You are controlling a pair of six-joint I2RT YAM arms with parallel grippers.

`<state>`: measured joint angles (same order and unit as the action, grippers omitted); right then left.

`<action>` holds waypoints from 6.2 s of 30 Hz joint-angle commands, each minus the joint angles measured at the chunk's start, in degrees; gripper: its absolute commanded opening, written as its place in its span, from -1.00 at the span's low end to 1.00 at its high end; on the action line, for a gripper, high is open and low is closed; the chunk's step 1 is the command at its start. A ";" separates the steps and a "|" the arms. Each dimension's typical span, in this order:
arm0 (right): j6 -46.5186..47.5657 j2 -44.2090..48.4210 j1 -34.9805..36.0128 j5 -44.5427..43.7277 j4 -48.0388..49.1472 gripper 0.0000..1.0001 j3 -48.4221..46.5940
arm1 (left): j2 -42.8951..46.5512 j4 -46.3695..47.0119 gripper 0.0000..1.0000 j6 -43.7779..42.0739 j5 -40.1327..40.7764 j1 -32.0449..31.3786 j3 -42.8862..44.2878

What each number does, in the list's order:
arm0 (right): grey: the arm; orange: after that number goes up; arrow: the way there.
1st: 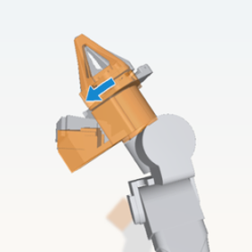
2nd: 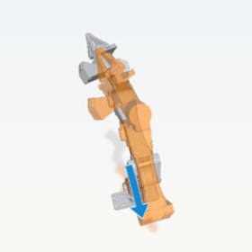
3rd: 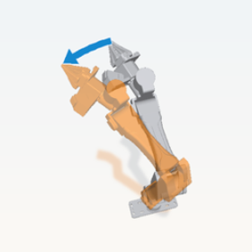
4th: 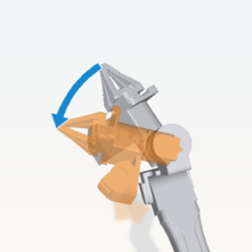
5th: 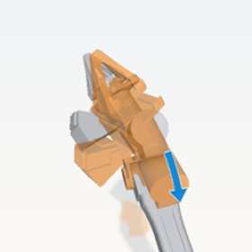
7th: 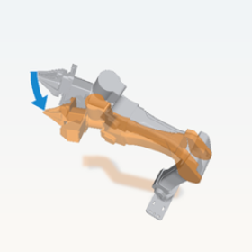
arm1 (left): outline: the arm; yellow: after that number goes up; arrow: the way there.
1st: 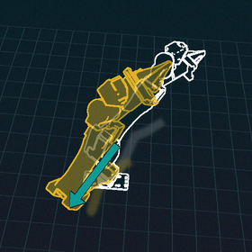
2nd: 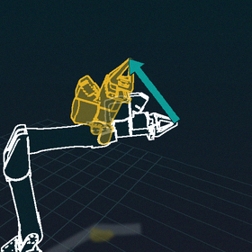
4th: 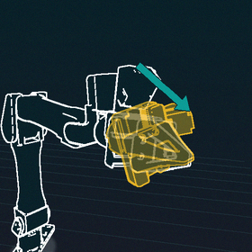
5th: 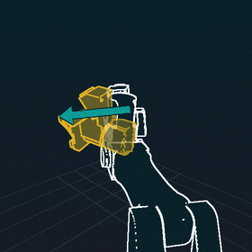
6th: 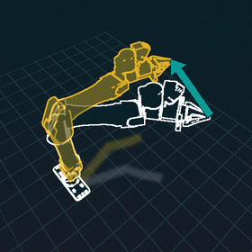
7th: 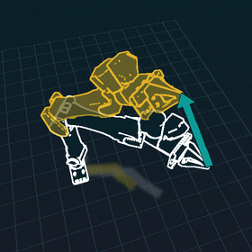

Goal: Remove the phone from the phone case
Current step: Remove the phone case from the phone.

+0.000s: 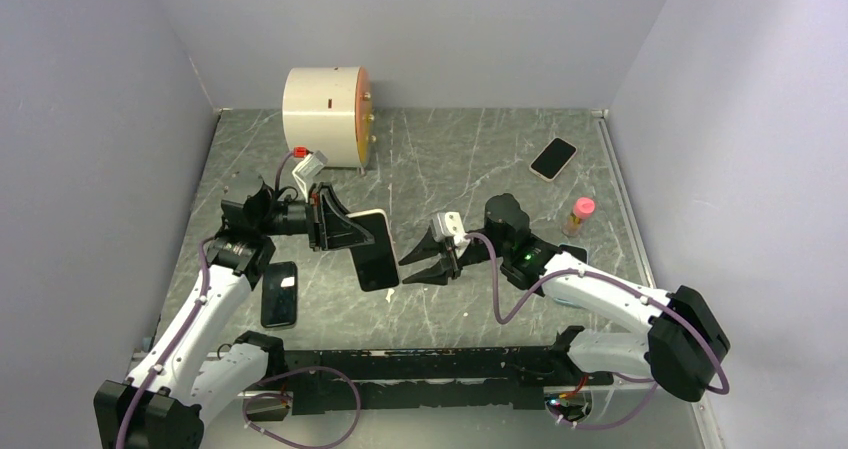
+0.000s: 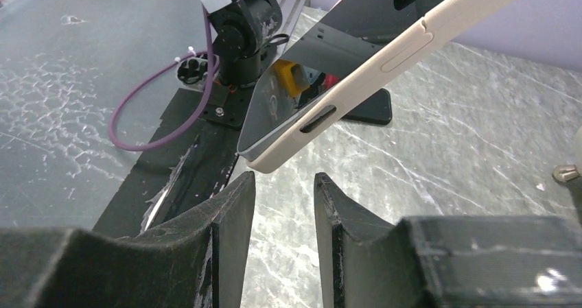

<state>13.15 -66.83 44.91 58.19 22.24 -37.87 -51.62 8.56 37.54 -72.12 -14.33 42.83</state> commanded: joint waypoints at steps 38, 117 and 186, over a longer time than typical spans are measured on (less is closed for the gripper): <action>-8.22 -5.45 -2.08 -7.87 12.81 -0.58 -3.12 | 0.77 6.70 -0.95 2.43 -1.75 -1.46 2.20; -33.47 -12.31 -12.36 -25.93 5.76 -1.00 1.92 | -25.23 2.30 0.53 -14.78 57.27 -11.46 1.17; -50.01 -21.42 -15.99 -29.57 -3.15 -1.00 -3.68 | -51.20 -3.99 -0.49 -30.84 121.86 -52.07 14.44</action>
<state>-35.07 -89.52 28.77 26.15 13.82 -39.51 -103.35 2.59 6.63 47.03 -66.52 56.51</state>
